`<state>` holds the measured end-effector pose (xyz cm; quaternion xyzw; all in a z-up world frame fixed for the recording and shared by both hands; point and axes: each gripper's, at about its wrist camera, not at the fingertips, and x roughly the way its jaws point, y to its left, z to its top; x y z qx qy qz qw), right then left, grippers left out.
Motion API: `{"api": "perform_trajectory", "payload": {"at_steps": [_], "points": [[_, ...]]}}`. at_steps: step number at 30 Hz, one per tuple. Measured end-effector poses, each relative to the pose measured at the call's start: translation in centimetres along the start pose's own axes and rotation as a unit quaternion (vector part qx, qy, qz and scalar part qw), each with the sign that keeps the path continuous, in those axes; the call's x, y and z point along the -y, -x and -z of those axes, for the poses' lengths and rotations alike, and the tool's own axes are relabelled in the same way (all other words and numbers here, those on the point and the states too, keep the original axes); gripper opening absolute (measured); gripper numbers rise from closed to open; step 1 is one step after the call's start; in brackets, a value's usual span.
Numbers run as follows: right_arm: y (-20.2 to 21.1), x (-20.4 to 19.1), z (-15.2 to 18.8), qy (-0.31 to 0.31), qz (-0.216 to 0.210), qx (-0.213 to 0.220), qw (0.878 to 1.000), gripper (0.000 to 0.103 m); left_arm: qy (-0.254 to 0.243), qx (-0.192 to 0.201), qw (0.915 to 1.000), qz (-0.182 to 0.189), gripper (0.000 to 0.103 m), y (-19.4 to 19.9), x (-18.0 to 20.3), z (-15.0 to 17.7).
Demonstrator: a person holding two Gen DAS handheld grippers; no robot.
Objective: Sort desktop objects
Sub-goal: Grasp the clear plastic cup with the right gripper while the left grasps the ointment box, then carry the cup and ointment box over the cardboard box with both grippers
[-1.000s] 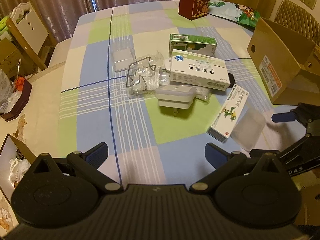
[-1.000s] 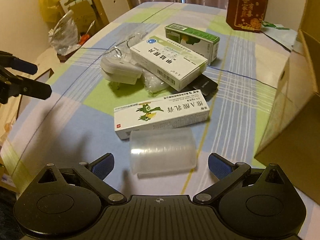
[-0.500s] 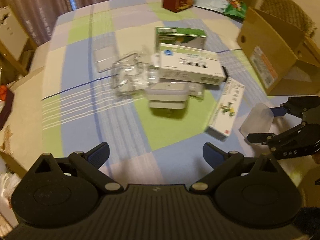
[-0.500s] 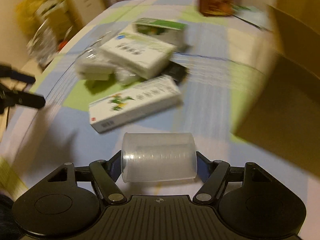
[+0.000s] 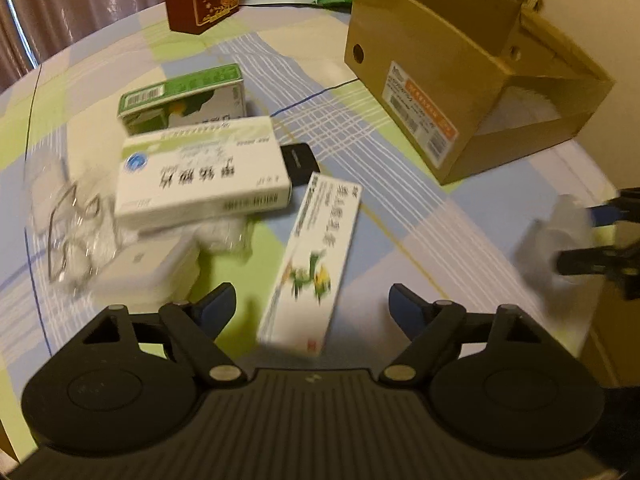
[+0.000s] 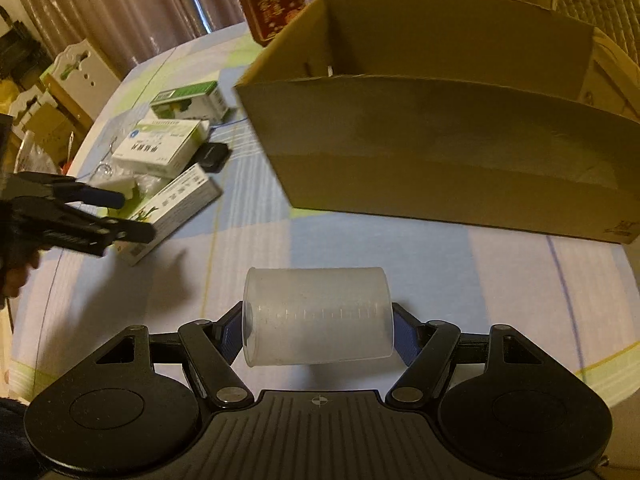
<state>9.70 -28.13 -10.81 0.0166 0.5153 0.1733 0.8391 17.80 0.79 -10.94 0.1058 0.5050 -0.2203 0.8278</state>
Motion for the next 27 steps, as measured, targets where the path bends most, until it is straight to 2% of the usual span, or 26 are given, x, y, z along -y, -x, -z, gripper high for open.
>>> {"api": "perform_trajectory", "payload": {"at_steps": [2, 3, 7, 8, 9, 13, 23, 27], "points": [[0.4, 1.2, -0.5, 0.003, -0.004, -0.002, 1.000, 0.072, 0.000, -0.009, 0.9999, -0.008, 0.077, -1.2, 0.2, -0.8], [0.6, 1.8, -0.8, 0.004, -0.005, -0.003, 1.000, 0.072, 0.003, -0.015, 0.9998, -0.010, 0.069, -1.7, 0.1, -1.1], [1.3, 4.0, -1.5, 0.005, -0.013, -0.002, 1.000, 0.072, 0.018, -0.040, 0.9990, -0.011, 0.051, -3.5, 0.3, -1.9], [1.2, 4.4, -1.6, 0.007, -0.016, -0.004, 1.000, 0.072, 0.019, -0.042, 0.9988, -0.014, 0.040, -3.8, 0.5, -2.0], [1.2, 4.8, -1.7, 0.009, -0.019, -0.007, 1.000, 0.072, 0.019, -0.043, 0.9987, -0.019, 0.035, -4.0, 0.7, -2.1], [0.8, 5.6, -2.2, 0.028, -0.032, -0.017, 0.999, 0.072, 0.046, -0.052, 0.9973, -0.024, 0.035, -4.1, 1.2, -2.2], [-0.5, 7.0, -3.4, 0.082, -0.066, -0.045, 0.993, 0.072, 0.070, -0.058, 0.9940, -0.061, 0.034, -4.3, 3.4, -2.5], [0.7, 7.1, -4.2, 0.088, -0.102, -0.043, 0.990, 0.071, 0.100, -0.061, 0.9915, -0.058, 0.034, -2.6, 4.6, -1.6]]}}
